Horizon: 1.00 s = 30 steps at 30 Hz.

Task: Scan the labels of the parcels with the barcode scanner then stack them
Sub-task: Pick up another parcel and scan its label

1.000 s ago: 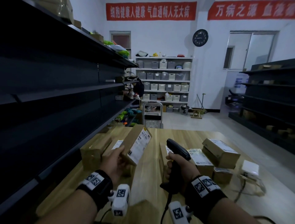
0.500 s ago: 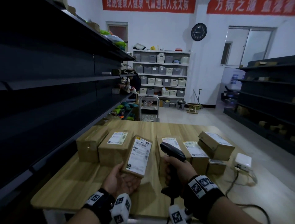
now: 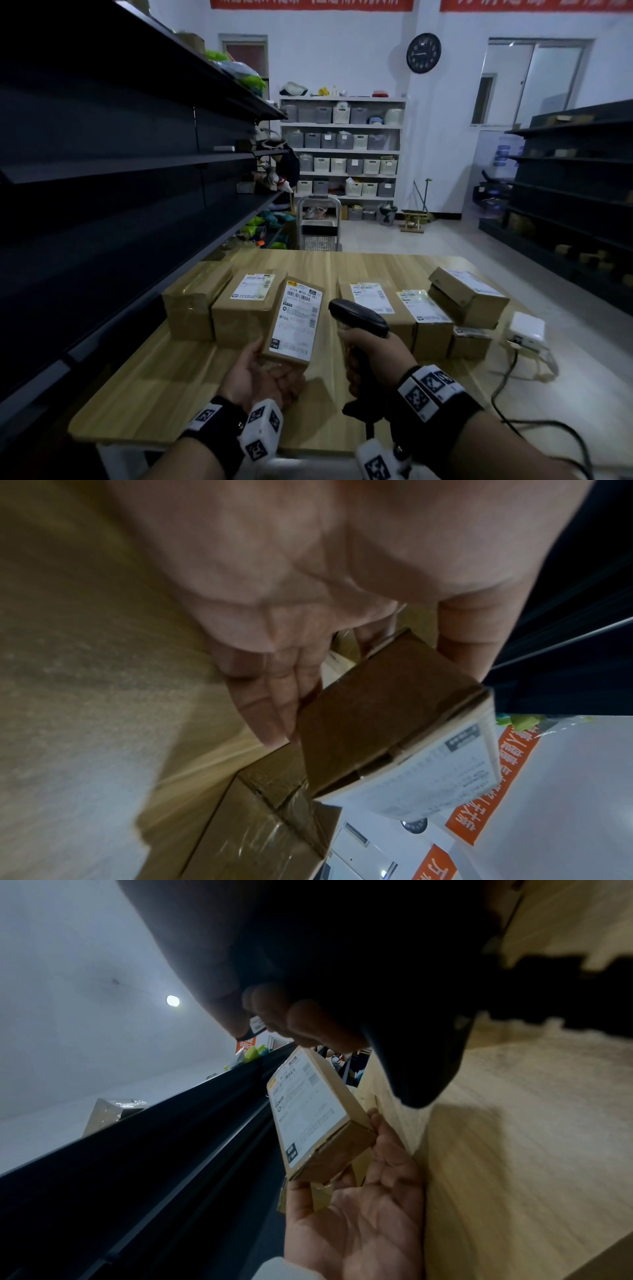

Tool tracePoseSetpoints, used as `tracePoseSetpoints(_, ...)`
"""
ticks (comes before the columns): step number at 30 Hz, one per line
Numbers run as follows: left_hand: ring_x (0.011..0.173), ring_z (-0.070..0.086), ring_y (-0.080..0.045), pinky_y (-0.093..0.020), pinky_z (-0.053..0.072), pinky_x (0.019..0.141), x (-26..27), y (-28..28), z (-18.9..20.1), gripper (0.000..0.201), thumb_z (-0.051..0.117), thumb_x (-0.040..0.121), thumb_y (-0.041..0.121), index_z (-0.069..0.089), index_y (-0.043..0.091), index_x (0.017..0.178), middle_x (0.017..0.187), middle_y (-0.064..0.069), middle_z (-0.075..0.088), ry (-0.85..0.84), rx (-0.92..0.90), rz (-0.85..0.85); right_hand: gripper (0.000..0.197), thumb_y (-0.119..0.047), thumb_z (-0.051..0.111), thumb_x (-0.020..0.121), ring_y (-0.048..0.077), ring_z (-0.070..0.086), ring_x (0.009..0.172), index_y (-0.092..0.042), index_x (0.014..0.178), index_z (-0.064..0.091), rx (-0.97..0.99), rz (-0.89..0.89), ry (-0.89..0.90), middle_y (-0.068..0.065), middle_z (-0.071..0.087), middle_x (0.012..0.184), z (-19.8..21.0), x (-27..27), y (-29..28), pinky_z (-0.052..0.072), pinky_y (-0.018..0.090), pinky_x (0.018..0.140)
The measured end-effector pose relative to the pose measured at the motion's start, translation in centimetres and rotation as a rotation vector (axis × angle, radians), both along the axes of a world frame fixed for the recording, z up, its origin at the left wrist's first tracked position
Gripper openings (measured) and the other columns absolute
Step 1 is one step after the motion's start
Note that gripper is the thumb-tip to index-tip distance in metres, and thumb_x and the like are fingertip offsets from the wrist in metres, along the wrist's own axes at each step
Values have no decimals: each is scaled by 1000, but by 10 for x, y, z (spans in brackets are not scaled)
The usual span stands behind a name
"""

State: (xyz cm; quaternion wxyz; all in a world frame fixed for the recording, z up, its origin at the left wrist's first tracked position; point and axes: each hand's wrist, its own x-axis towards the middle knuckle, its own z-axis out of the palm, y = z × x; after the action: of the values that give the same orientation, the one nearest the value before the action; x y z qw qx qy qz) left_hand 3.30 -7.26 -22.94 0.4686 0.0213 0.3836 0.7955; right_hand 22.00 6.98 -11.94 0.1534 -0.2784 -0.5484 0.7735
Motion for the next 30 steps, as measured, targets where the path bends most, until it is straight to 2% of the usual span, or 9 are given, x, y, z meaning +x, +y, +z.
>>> tracePoseSetpoints(5, 109, 69, -41, -51, 51, 97, 2, -1, 1, 74, 56, 99, 59, 66, 0, 143, 139, -34, 68, 1, -4, -2, 32, -16, 74, 92, 20, 35, 47, -14, 74, 47, 8, 11, -18, 9, 37, 58, 2, 2, -2, 31, 29, 51)
tracePoseSetpoints(10, 104, 70, -41, -48, 53, 90, 1, -1, 1, 74, 58, 98, 58, 66, 0, 143, 146, -34, 64, -18, 11, -6, 34, -20, 72, 92, 20, 36, 46, -16, 70, 48, -21, 45, -47, 7, 38, 59, 6, 6, -4, 32, 29, 52)
tracePoseSetpoints(12, 103, 71, -41, -48, 55, 89, 1, -1, 1, 72, 57, 99, 58, 66, 2, 144, 143, -34, 66, -25, 27, -10, 27, -20, 72, 92, 21, 37, 46, -13, 76, 50, -24, 63, -63, 6, 39, 59, 7, 7, -5, 33, 29, 52)
tracePoseSetpoints(14, 104, 71, -42, -48, 55, 88, 2, -1, 2, 70, 57, 100, 57, 65, 4, 145, 143, -34, 66, -34, 38, -6, 21, -20, 72, 92, 21, 38, 46, -11, 95, 53, -28, 68, -74, 5, 39, 60, 7, 8, -6, 33, 29, 52)
tracePoseSetpoints(16, 104, 70, -42, -49, 56, 86, 3, 0, 3, 70, 56, 101, 57, 64, 5, 146, 146, -34, 64, -41, 41, 2, 24, -19, 71, 92, 20, 37, 46, -12, 105, 51, -27, 62, -85, 6, 39, 60, 6, 8, -5, 33, 30, 52)
tracePoseSetpoints(20, 102, 71, -42, -47, 58, 81, 3, 0, 2, 70, 55, 101, 57, 63, 4, 147, 138, -34, 68, -44, 46, 5, 25, -19, 71, 92, 19, 36, 46, -12, 103, 50, -29, 64, -98, 6, 37, 59, 6, 7, -3, 31, 28, 52)
tracePoseSetpoints(23, 103, 71, -43, -49, 58, 83, 4, 0, 3, 70, 56, 101, 57, 64, 4, 146, 136, -33, 70, -44, 49, -3, 22, -18, 72, 91, 19, 35, 46, -13, 94, 50, -34, 70, -97, 5, 37, 59, 6, 7, -3, 31, 28, 51)
tracePoseSetpoints(27, 90, 73, -39, -44, 61, 72, 6, -1, 4, 70, 56, 101, 57, 64, 4, 146, 127, -31, 72, -46, 79, -22, 27, -20, 71, 92, 20, 35, 46, -12, 105, 49, -37, 81, -100, 5, 38, 59, 4, 7, -3, 30, 30, 54)
tracePoseSetpoints(30, 99, 71, -41, -47, 56, 81, 7, -1, 5, 70, 56, 101, 57, 65, 4, 146, 136, -32, 70, -42, 74, -24, 28, -21, 71, 93, 20, 36, 47, -12, 108, 50, -45, 84, -98, 4, 38, 59, 4, 7, -3, 30, 30, 54)
